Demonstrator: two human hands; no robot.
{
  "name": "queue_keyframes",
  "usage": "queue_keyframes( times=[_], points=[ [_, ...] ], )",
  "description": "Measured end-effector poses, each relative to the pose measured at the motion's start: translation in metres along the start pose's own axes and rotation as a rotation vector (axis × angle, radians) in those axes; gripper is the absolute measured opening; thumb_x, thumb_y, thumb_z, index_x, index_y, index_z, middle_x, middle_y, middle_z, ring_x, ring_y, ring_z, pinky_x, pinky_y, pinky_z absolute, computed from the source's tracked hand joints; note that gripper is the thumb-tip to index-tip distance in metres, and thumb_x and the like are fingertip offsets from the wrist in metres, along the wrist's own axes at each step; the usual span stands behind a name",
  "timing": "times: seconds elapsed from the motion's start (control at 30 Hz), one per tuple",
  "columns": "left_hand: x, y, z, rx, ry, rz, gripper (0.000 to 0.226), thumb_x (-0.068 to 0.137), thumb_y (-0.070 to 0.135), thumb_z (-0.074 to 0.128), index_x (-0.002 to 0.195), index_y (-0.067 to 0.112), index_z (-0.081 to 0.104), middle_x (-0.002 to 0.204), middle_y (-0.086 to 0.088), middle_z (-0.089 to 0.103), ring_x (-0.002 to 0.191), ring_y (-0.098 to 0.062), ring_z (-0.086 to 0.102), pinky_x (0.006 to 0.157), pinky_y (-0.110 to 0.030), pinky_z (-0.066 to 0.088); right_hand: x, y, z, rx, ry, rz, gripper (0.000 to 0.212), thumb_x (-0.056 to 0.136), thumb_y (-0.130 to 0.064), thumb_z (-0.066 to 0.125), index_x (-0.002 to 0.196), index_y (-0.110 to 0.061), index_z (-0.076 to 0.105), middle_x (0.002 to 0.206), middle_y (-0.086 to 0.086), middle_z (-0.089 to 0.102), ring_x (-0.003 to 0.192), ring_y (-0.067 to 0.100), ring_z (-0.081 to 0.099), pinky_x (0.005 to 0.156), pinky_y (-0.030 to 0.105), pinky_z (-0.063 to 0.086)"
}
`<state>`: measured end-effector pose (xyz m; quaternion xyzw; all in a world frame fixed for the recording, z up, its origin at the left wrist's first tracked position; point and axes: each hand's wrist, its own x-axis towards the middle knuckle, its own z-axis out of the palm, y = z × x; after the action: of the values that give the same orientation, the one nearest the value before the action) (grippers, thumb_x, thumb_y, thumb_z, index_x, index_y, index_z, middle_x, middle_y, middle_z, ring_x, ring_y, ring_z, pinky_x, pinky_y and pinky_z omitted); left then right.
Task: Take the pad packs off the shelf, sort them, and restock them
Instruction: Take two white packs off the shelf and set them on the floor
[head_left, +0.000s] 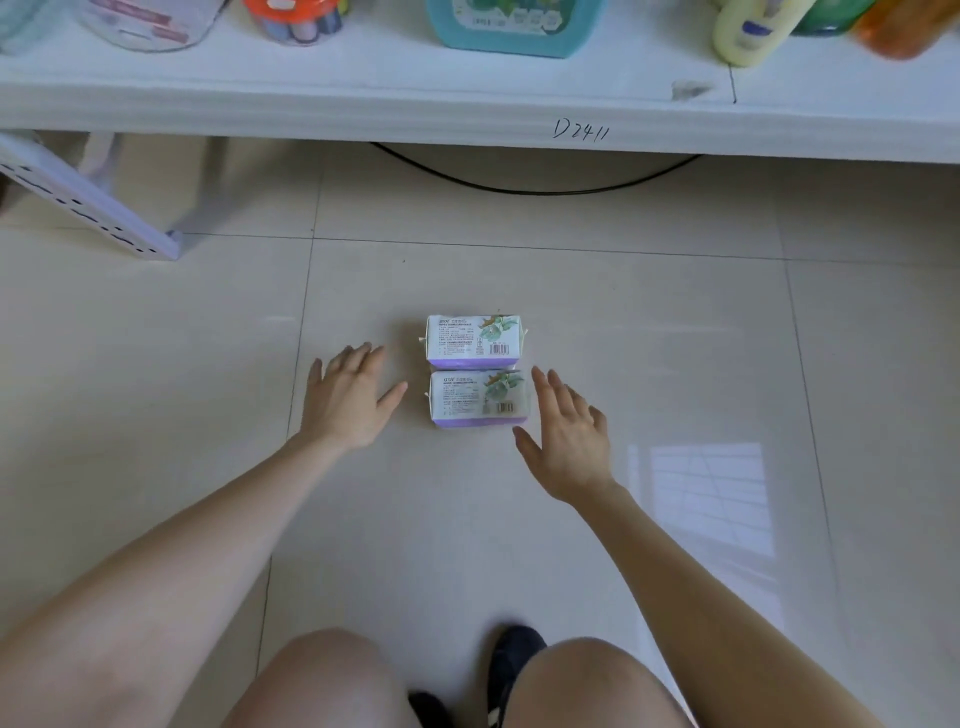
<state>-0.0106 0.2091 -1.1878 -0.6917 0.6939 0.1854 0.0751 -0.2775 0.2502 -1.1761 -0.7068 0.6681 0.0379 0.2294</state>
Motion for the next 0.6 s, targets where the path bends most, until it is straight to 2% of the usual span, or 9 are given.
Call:
queue_keyframes(
  times=[0.13,0.27,0.47,0.6],
  points=[
    [-0.042,0.003,-0.042,0.131,-0.056,0.03,0.064,0.097,0.052,0.033,0.151,0.018,0.023,0.161,-0.002,0.017,0.148,-0.021,0.012,0.117,-0.05,0.005,-0.03,-0.017,-0.039,-0.109,-0.027,-0.012,0.071,0.096,-0.049,0.038,0.153,-0.021,0.007,0.16,0.005,0.015,0.146,0.024,0.017,0.113,0.051,0.016],
    [-0.084,0.012,-0.093,0.23,-0.086,0.087,0.065,0.097,0.051,0.031,0.153,0.018,0.019,0.162,0.0,0.013,0.149,-0.019,0.007,0.117,-0.049,0.0,-0.063,-0.037,-0.088,-0.179,-0.055,-0.012,0.068,0.097,-0.05,0.033,0.153,-0.02,0.008,0.161,0.006,0.013,0.147,0.024,0.013,0.114,0.055,0.01],
    [-0.146,0.034,-0.184,0.341,-0.136,0.145,0.067,0.098,0.053,0.024,0.154,0.02,0.012,0.163,0.003,0.006,0.149,-0.016,0.0,0.115,-0.051,-0.008,-0.119,-0.072,-0.178,-0.237,-0.066,-0.01,0.067,0.098,-0.05,0.028,0.152,-0.019,0.007,0.16,0.006,0.014,0.147,0.023,0.012,0.114,0.056,0.009],
    [-0.185,0.049,-0.258,0.349,-0.109,0.158,0.067,0.097,0.054,0.024,0.154,0.019,0.013,0.163,0.002,0.006,0.149,-0.016,-0.001,0.115,-0.051,-0.01,-0.155,-0.101,-0.251,-0.263,-0.037,-0.014,0.067,0.098,-0.05,0.027,0.153,-0.018,0.006,0.16,0.006,0.016,0.147,0.022,0.013,0.115,0.056,0.009]
  ],
)
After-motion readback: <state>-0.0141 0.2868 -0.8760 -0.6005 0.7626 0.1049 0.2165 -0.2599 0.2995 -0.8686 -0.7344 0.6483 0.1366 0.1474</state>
